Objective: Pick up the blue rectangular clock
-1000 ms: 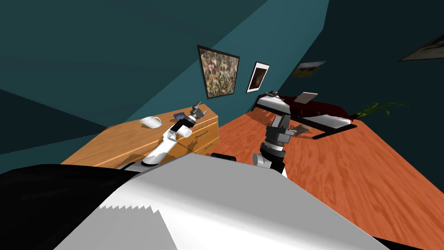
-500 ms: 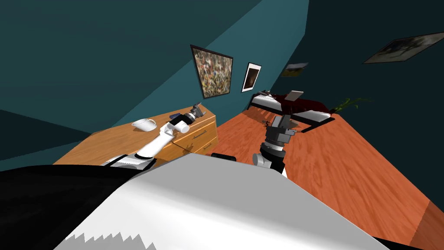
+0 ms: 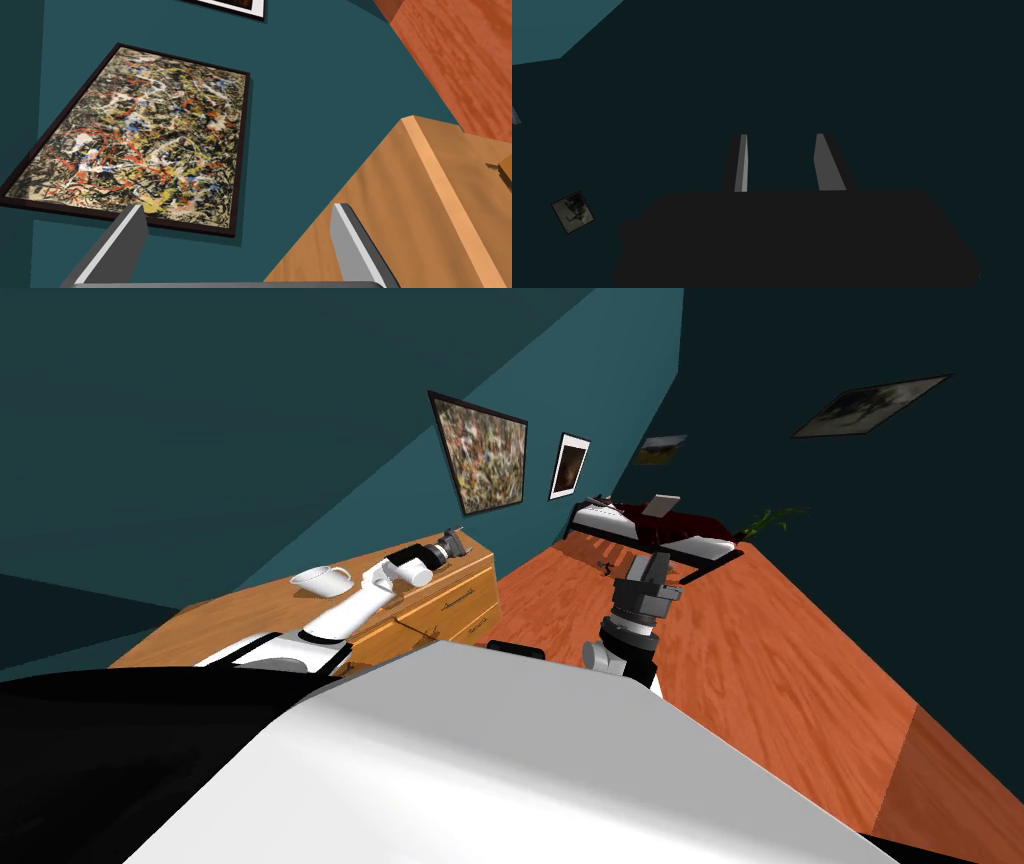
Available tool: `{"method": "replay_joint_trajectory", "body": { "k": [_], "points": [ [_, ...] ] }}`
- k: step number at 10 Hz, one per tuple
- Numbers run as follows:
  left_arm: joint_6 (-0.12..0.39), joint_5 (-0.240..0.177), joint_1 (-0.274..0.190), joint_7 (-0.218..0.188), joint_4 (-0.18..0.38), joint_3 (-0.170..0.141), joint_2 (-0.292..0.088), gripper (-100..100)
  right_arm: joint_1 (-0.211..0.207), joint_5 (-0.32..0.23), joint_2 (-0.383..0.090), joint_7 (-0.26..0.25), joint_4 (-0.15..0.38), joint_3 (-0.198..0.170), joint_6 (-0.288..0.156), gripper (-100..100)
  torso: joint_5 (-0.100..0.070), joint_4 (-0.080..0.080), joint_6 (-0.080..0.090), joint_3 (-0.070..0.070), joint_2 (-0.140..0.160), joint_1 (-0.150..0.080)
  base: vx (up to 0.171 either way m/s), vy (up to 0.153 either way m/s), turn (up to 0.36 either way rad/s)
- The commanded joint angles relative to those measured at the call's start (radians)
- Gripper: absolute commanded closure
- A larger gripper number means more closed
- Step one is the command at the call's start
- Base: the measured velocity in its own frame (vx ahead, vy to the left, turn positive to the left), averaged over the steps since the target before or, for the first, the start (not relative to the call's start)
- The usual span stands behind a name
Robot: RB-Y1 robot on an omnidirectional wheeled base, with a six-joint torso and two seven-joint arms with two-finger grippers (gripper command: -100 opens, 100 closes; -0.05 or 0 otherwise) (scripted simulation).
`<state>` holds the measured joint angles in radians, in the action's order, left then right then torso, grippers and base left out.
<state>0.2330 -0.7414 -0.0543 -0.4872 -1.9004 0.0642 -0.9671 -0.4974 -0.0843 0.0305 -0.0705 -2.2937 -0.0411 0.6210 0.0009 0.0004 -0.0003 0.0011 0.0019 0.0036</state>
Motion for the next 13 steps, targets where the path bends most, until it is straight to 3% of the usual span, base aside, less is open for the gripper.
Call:
{"method": "replay_joint_trajectory", "body": {
  "k": [1,2,3,5,6,7,8,10,11,13],
  "points": [
    [0.05,-0.04,-0.014,-0.024,0.021,0.003,-0.04,-100,0.0,0.0,0.0,0.0,0.0,0.0,0.0,0,0.0,0.0,0.0,0.0,0.0,0.0,-0.038,0.036,-0.112],
    [0.061,-0.04,-0.014,-0.024,0.021,0.003,-0.04,-100,0.0,0.0,0.0,0.0,0.0,0.0,0.0,0,0.0,0.0,-0.001,0.0,0.0,0.0,-0.011,0.013,0.029],
    [0.098,-0.084,-0.043,-0.061,0.057,0.009,-0.084,-100,0.0,0.0,0.0,0.0,0.0,0.0,0.0,0,0.0,0.0,-0.001,-0.001,-0.001,-0.001,-0.022,0.026,-0.167],
    [0.131,-0.093,-0.043,-0.061,0.057,0.009,-0.09,-100,0.0,0.0,0.0,0.0,0.0,0.0,0.0,0,0.0,0.0,-0.001,0.0,-0.001,0.0,-0.021,0.03,-0.059],
    [0.17,-0.141,-0.071,-0.098,0.094,0.015,-0.138,-100,0.0,0.0,0.0,0.0,0.0,0.0,0.0,0,0.0,0.0,-0.001,-0.001,-0.001,-0.001,-0.032,0.036,-0.177],
    [0.202,-0.147,-0.071,-0.098,0.094,0.015,-0.138,-100,0.0,0.0,0.0,0.0,0.0,0.0,0.0,0,0.0,0.0,0.0,0.0,-0.001,0.0,-0.03,0.04,-0.109],
    [0.235,-0.18,-0.097,-0.135,0.132,0.02,-0.175,-100,0.0,0.0,0.0,0.0,0.0,0.0,0.0,0,0.0,0.0,-0.001,0.0,-0.001,0.0,-0.021,0.055,-0.173],
    [0.275,-0.201,-0.097,-0.135,0.132,0.02,-0.184,-100,0.0,0.0,0.0,0.0,0.0,0.0,0.0,0,0.001,0.0,-0.001,0.0,-0.001,0.001,-0.024,0.039,-0.035],
    [0.311,-0.246,-0.122,-0.171,0.171,0.025,-0.228,-100,0.0,0.0,0.0,0.0,0.0,0.0,0.0,0,0.0,0.0,-0.002,-0.001,-0.001,0.0,-0.027,0.039,-0.163],
    [0.348,-0.255,-0.122,-0.171,0.171,0.025,-0.228,-100,0.0,0.0,0.0,0.0,0.0,0.0,0.0,0,0.001,0.0,-0.001,0.0,-0.001,0.001,-0.022,0.039,-0.042]
  ]
}}
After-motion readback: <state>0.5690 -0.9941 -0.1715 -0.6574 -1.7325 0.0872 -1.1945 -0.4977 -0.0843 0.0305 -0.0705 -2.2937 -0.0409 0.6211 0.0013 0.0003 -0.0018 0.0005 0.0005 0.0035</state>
